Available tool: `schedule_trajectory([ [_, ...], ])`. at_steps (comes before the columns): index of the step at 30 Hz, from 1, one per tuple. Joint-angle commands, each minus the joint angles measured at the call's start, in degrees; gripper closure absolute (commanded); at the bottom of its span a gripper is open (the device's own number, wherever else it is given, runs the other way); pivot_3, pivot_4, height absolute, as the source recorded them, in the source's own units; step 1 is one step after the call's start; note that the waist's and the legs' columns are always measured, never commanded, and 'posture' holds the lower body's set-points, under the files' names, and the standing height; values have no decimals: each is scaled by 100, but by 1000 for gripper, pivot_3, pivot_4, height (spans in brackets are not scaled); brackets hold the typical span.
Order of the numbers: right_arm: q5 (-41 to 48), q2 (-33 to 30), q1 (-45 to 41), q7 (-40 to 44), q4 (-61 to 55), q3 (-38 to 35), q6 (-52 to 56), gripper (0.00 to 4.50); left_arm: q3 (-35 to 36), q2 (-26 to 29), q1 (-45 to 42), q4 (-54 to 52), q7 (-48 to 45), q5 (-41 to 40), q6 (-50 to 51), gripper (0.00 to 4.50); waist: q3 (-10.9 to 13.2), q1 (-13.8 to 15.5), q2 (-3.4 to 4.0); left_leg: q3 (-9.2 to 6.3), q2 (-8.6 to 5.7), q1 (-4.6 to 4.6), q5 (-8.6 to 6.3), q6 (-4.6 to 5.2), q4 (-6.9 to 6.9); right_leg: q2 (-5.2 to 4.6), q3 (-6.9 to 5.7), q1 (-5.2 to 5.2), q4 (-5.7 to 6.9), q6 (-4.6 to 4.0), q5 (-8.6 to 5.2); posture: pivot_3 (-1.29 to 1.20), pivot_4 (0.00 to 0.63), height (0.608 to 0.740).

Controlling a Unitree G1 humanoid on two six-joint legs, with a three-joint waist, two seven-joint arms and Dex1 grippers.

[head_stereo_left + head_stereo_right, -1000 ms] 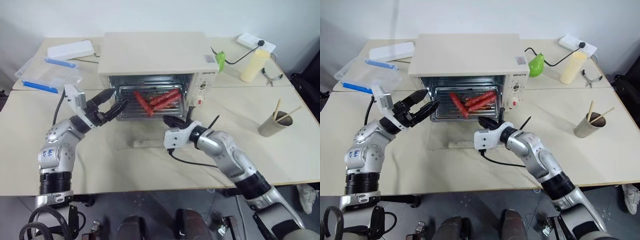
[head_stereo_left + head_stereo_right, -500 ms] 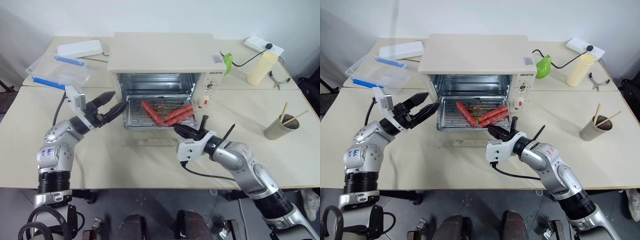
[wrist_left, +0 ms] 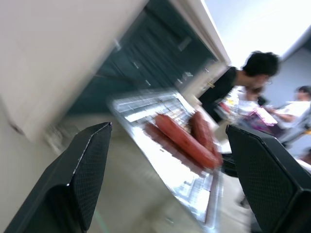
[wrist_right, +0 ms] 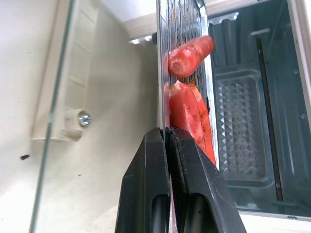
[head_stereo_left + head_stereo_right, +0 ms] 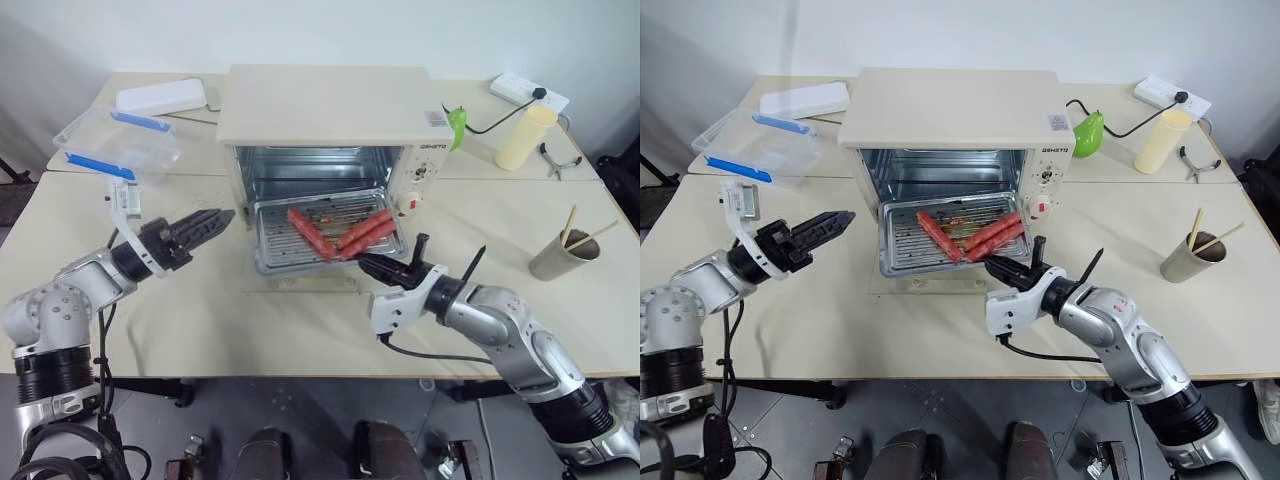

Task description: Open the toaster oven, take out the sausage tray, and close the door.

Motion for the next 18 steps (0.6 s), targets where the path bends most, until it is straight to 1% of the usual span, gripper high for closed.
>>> schedule_trajectory([
  [1,235,-23,-114,63,-292,-144,-175,4491,-80,-15,-152,-195,353,-222,530,490,0,-1,0,1,0,0,0,0,0,0,0,0,0,0,0,0,150,740],
  [7,288,5,-330,185,-134,-77,-387,4491,82,-425,-186,-244,935,-818,1359,490,0,-5,0,2,0,0,0,0,2,1,3,-1,1,0,0,0,150,740],
  [11,323,53,-443,208,-35,-63,-447,4491,137,-614,-116,-238,1220,-970,1523,490,0,-6,0,2,0,1,0,0,3,1,4,-1,2,0,0,0,150,740],
  [14,379,43,-489,264,28,-42,-541,4500,423,-849,-200,-66,1616,-1345,1644,1073,0,-5,0,2,0,0,0,0,4,0,5,-1,2,0,0,0,150,740],
  [18,471,20,-537,340,97,-32,-656,4500,716,-990,-259,105,2214,-1760,1741,2178,0,-8,0,0,0,1,0,0,5,0,6,0,3,0,0,0,150,740],
])
